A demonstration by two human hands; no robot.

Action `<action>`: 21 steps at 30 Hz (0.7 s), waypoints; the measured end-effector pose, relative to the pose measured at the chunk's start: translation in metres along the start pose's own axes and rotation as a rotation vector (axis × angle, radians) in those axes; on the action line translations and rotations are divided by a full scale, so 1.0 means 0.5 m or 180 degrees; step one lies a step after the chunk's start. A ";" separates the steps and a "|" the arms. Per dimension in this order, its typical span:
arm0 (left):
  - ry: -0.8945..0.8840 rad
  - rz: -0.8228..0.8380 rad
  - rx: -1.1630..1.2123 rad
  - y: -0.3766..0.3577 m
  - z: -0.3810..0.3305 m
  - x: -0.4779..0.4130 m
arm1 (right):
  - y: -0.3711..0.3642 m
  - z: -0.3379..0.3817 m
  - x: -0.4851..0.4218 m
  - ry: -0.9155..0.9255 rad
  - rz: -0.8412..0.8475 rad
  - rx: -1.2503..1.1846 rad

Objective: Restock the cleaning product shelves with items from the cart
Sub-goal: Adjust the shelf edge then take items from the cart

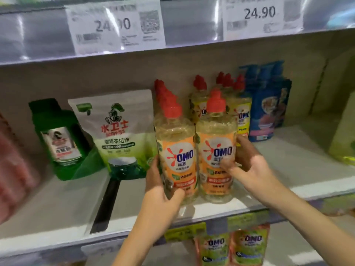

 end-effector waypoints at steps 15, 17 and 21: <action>0.0072 0.0259 0.0324 -0.011 0.019 0.002 | -0.039 -0.118 -0.162 -0.0316 0.1103 0.0451; 0.0080 0.0244 0.0353 -0.010 0.017 0.007 | -0.045 -0.122 -0.165 -0.0379 0.1144 0.0433; 0.0113 0.0281 0.0362 -0.011 0.011 0.009 | -0.049 -0.119 -0.162 -0.0444 0.1137 0.0388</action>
Point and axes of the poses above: each hand's wrist, its own x-axis away from the middle knuckle, its own y-axis out of the back of the hand, z = x × y, the point moved 8 cm from there along -x, towards the middle knuckle, and after that the axes turned 12 degrees about y, right-handed, at the moved point
